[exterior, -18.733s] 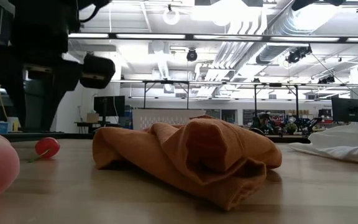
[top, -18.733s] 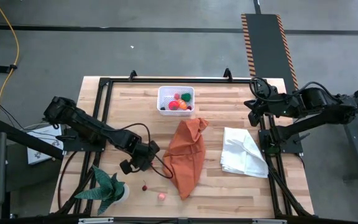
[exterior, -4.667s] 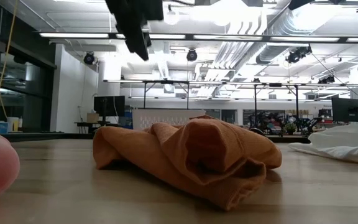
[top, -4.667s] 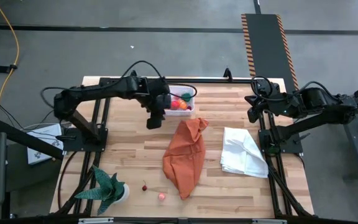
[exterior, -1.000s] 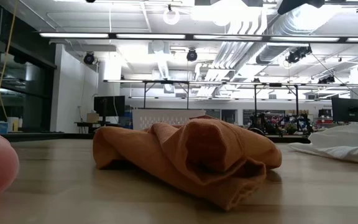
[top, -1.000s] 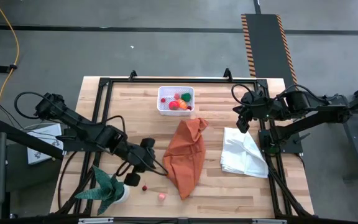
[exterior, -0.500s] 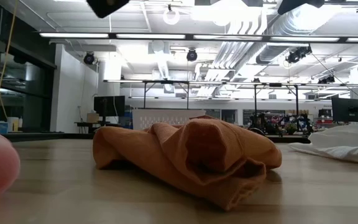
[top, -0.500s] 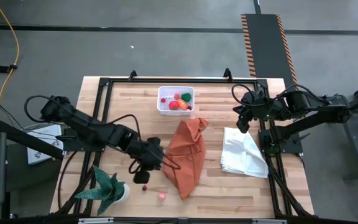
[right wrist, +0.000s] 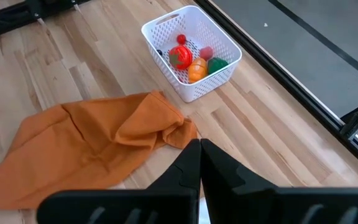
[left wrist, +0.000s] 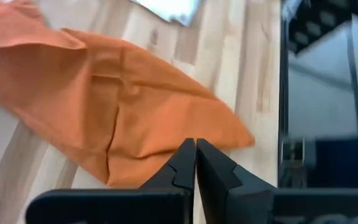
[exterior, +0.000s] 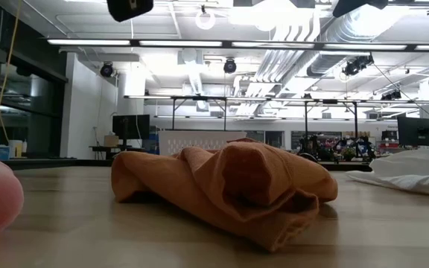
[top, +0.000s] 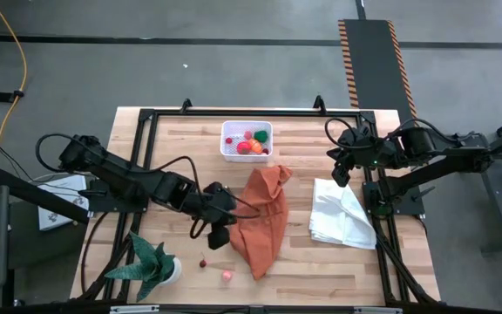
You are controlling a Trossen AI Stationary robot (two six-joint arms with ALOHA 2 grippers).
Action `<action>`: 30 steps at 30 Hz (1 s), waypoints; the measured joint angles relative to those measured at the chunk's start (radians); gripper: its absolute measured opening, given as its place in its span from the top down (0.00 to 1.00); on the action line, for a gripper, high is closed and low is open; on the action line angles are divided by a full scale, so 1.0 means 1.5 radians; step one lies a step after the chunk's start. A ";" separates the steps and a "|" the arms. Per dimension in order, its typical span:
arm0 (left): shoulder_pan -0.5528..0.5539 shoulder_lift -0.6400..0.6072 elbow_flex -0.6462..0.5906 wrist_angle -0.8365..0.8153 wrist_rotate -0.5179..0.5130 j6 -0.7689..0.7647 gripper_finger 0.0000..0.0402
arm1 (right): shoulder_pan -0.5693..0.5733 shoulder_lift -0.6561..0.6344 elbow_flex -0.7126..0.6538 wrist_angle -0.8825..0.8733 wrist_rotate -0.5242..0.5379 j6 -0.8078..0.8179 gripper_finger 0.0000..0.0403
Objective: Pick and placing Produce into tupperware
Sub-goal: Put the pink peach into the white basket
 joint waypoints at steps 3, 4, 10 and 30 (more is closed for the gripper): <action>0.000 0.000 0.000 0.006 -0.037 -0.077 1.00 | 0.000 0.000 0.000 0.000 0.000 -0.001 1.00; 0.000 0.000 0.000 0.004 -0.049 -0.096 0.99 | 0.000 0.000 0.000 0.000 0.000 0.001 1.00; 0.000 0.000 0.000 -0.007 -0.104 -0.208 1.00 | 0.000 0.000 0.000 0.000 0.000 -0.007 1.00; -0.051 0.013 0.000 -0.191 -0.367 -0.790 1.00 | 0.000 0.000 0.000 0.031 -0.047 -0.223 1.00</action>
